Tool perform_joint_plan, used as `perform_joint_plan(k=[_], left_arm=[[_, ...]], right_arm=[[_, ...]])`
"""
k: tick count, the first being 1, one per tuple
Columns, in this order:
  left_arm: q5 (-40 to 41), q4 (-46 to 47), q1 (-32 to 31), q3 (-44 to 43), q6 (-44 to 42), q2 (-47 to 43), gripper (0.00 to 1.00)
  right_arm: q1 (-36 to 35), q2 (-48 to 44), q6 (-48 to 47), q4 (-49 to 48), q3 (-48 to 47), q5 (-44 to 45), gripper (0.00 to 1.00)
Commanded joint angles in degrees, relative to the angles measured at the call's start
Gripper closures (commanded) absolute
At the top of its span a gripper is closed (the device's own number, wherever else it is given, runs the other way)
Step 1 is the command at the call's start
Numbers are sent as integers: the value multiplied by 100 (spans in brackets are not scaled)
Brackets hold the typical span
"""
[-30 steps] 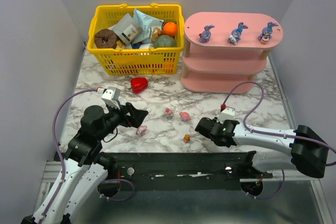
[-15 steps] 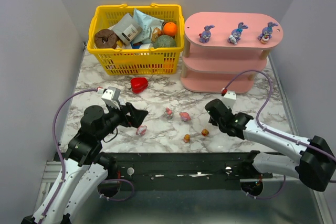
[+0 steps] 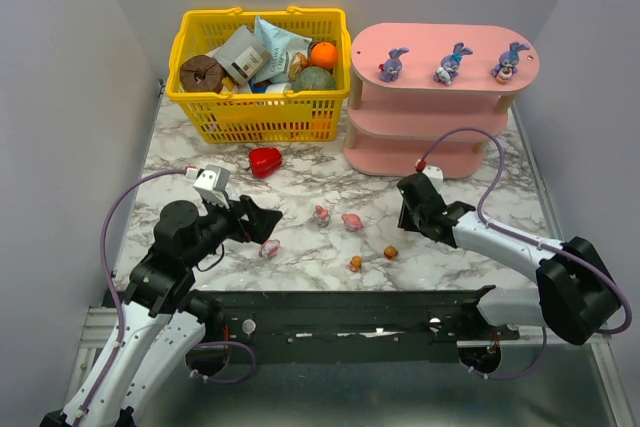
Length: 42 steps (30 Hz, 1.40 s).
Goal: Place and organize the plastic toys onto the shelf
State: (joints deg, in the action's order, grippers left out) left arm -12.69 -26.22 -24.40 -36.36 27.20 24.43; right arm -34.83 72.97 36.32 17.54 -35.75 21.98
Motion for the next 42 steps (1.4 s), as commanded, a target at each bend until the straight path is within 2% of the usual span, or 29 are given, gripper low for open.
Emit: perform_joint_plan(k=[1,10,16,20,24,31,36,42], left_arm=[[-146,38,-21,15,-92,10,1],[-120,29,-21,15,-92,1,1],[-94,29,-21,24,-92,-26,1],[-102,29,-21,15,-92,-34,1],[-94,29,-21,15,-92,-43,1],[-94,29,-21,15,-92,-69,1],[-111,29,-21,15,-83,-69,1],[-137,38,-21,15,-92,-52,1]], right_arm=[[38,112,-283,-268,-205,-413,86],[55,542,-344,-111,-459,-519,74],[55,684,-292,-93,-495,-528,54],[55,534,-318,-49,-486,-449,34],[55,376,-336,-14,-468,-449,24],[55,-300,-221,144,-161,-721,18],[46,-652,217,223,269,-555,18],[38,-530,719,241,402,-423,18]])
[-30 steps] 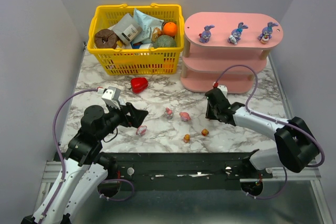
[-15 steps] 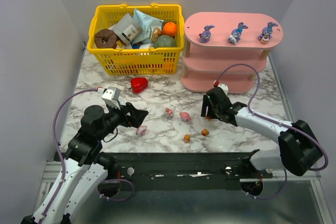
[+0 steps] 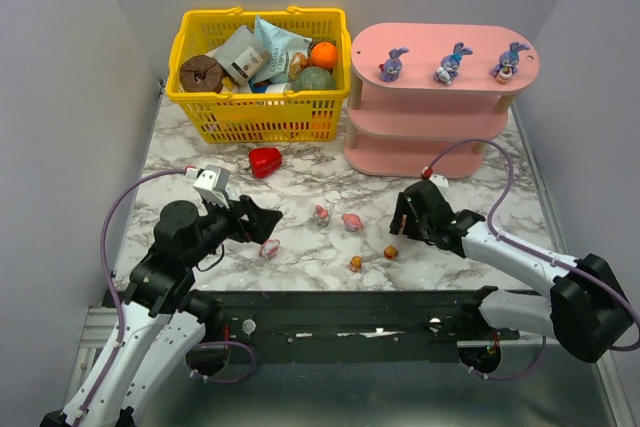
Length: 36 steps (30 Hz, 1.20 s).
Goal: Place and organize the plastic toys onto the shelf
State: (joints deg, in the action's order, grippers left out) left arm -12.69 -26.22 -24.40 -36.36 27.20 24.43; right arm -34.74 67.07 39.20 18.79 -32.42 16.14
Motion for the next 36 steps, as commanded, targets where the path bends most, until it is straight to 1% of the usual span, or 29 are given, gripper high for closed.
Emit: perform_joint_plan(k=[1,5,11,14,19,23,28,32,36], left_arm=[[-137,38,-21,15,-92,-43,1],[-137,46,-21,24,-92,-61,1],[-155,47,-21,24,-92,-43,1],[-164,55,-21,15,-92,-26,1],[-155,47,-21,24,-92,-34,1],[-155,47,-21,15,-92,-34,1],[-146,38,-21,15,-92,-43,1],[-129,38,-21,24,-92,-52,1],[-129,38,-21,15,-92,-61,1]], right_arm=[[46,165,483,125,61,196,18],[38,394,658,99,35,302,19],[38,623,1124,248,-18,794,26],[38,571,1309,345,-53,987,28],[38,632,1345,547,-194,1155,30],[38,483,1371,626,-150,1216,32],[38,342,1424,819,-194,1514,33],[38,307,1407,890,-282,1524,35],[-23,-44,1196,829,-256,1147,35]])
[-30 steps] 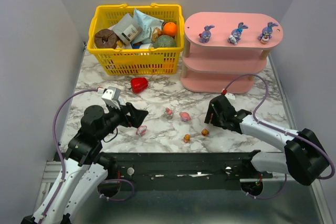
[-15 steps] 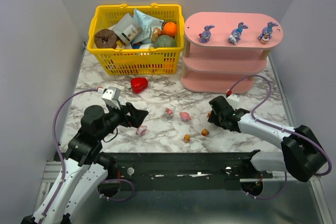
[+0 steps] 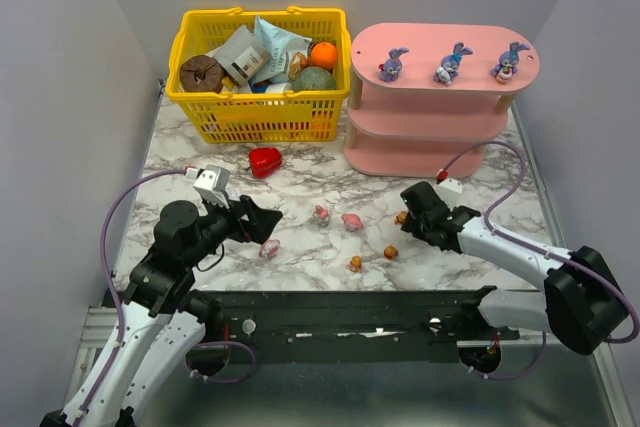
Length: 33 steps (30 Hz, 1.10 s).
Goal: Place and organize the plastic toys onto the shelf
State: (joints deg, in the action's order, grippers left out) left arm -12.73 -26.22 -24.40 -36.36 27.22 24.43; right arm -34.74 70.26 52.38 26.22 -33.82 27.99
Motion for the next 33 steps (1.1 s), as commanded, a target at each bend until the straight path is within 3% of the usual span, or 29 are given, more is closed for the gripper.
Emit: perform_joint_plan(k=[1,7,15,33], left_arm=[[-124,38,-21,15,-94,-61,1],[-124,29,-21,15,-94,-69,1],[-133,47,-21,32,-86,-87,1],[-186,55,-21,24,-94,-17,1]], right_arm=[[-67,-651,-149,59,-90,-83,35],[-524,-1208,-97,-3,-115,180,30],[-788,257,710,454,-809,962,26],[-929,1376,554,-477,-828,1376,44]])
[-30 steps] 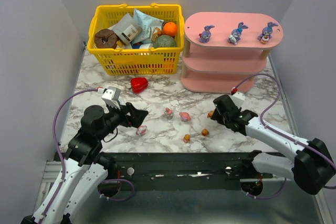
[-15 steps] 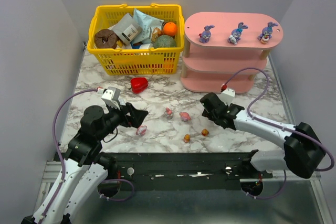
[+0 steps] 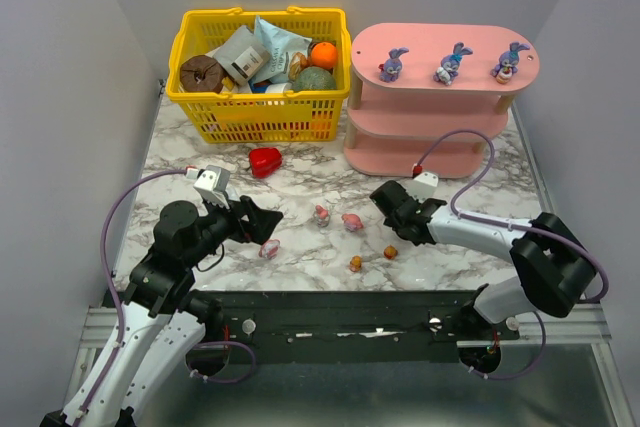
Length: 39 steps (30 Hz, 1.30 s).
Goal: Place and organize the plastic toys onto the shelf
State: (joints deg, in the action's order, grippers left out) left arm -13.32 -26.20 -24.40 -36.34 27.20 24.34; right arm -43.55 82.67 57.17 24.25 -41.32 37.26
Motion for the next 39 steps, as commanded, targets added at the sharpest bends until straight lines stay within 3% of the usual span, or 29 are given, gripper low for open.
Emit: perform_joint_plan(k=[1,11,14,18,22,31,39], left_arm=[[-127,62,-21,21,-92,-8,1],[-118,62,-21,21,-92,18,1],[-118,53,-21,21,-92,18,1],[-127,62,-21,21,-92,10,1],[-118,53,-21,21,-92,1,1],[-100,44,-21,21,-92,1,1],[-92,36,-21,21,-92,-25,1]], right_arm=[[-48,152,49,-350,-69,501,45],[-57,381,-136,-790,63,625,54],[-57,416,-144,-808,71,660,64],[-57,408,-267,-808,28,687,87],[-57,258,-557,-747,-121,678,99],[-57,-558,-2059,-720,-789,72,99],[-57,-569,-3253,-842,-1807,36,99]])
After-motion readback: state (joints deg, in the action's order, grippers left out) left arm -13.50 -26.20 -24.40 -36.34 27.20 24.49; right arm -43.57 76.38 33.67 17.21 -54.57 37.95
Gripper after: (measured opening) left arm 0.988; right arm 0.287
